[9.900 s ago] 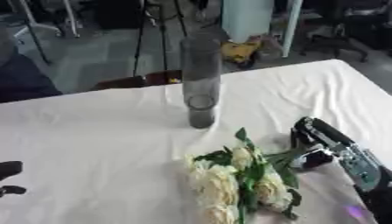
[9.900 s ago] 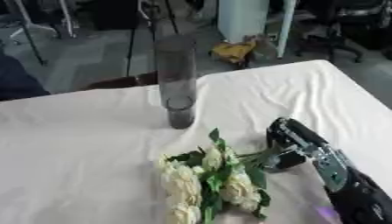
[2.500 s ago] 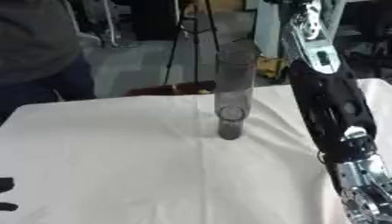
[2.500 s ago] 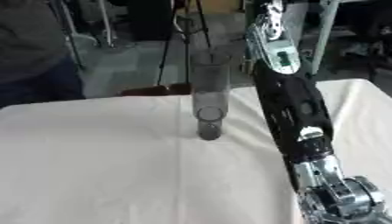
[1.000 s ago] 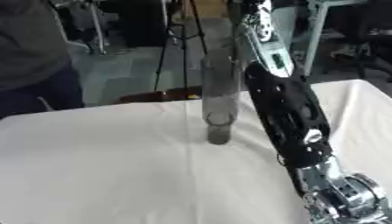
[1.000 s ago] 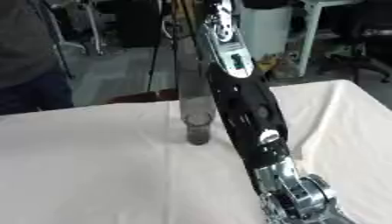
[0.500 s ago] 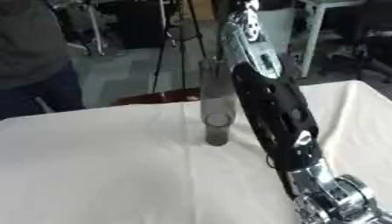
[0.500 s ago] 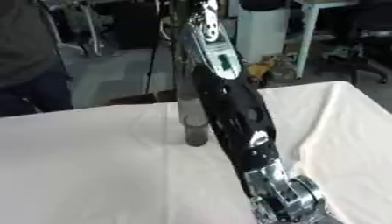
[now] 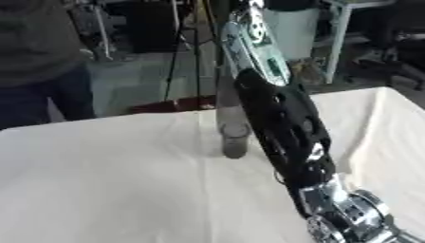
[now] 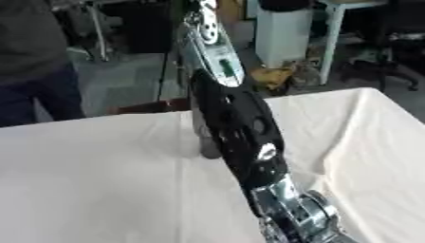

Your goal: Arrange flowers into the vase.

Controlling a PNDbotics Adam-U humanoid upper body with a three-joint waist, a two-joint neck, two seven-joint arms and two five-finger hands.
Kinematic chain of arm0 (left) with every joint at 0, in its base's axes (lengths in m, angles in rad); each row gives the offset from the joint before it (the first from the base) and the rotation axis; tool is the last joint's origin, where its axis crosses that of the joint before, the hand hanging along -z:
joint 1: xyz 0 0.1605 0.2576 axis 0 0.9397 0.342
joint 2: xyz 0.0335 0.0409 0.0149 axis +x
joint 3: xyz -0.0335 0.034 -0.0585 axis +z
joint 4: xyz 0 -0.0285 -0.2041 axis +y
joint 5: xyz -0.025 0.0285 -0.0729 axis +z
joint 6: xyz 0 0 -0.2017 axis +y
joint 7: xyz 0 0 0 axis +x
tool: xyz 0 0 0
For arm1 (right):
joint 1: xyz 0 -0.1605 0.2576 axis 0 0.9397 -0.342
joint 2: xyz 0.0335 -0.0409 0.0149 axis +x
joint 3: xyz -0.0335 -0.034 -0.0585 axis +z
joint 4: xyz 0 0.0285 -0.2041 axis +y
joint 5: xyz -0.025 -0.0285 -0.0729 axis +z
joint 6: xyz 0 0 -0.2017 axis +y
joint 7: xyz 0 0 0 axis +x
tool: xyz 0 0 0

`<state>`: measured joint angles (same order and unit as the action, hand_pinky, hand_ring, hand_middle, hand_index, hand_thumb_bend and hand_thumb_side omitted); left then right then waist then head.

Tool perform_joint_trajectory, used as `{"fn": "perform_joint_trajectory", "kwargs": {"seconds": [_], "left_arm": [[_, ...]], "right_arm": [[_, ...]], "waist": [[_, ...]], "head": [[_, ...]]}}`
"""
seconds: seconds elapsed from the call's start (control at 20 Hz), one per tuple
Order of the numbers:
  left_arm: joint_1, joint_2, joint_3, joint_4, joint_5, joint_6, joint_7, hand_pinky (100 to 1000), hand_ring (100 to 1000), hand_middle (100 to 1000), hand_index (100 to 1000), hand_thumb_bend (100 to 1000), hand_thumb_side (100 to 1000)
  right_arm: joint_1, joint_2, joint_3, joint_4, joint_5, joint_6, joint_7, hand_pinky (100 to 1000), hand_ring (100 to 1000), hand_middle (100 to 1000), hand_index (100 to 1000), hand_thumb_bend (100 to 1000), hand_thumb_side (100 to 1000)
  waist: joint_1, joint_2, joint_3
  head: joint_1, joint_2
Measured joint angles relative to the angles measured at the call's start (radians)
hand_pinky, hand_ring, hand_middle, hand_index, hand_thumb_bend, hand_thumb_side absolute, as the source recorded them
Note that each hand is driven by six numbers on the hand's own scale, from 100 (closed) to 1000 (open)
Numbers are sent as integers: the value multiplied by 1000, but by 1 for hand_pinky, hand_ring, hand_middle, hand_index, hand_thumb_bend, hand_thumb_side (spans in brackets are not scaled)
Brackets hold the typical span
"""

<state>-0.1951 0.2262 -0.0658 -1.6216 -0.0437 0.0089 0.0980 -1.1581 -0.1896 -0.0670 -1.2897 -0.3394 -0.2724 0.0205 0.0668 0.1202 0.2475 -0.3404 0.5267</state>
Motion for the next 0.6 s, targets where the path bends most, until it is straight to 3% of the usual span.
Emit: {"fn": "perform_joint_trajectory", "kwargs": {"seconds": [0.6], "left_arm": [[0, -8, -4, 5, 0, -2, -3, 533, 750, 659, 654, 367, 1000]], "right_arm": [[0, 49, 25, -24, -50, 23, 20, 100, 100, 100, 100, 100, 1000]], "waist": [[0, 0, 12]], "head": [[-13, 0]]}}
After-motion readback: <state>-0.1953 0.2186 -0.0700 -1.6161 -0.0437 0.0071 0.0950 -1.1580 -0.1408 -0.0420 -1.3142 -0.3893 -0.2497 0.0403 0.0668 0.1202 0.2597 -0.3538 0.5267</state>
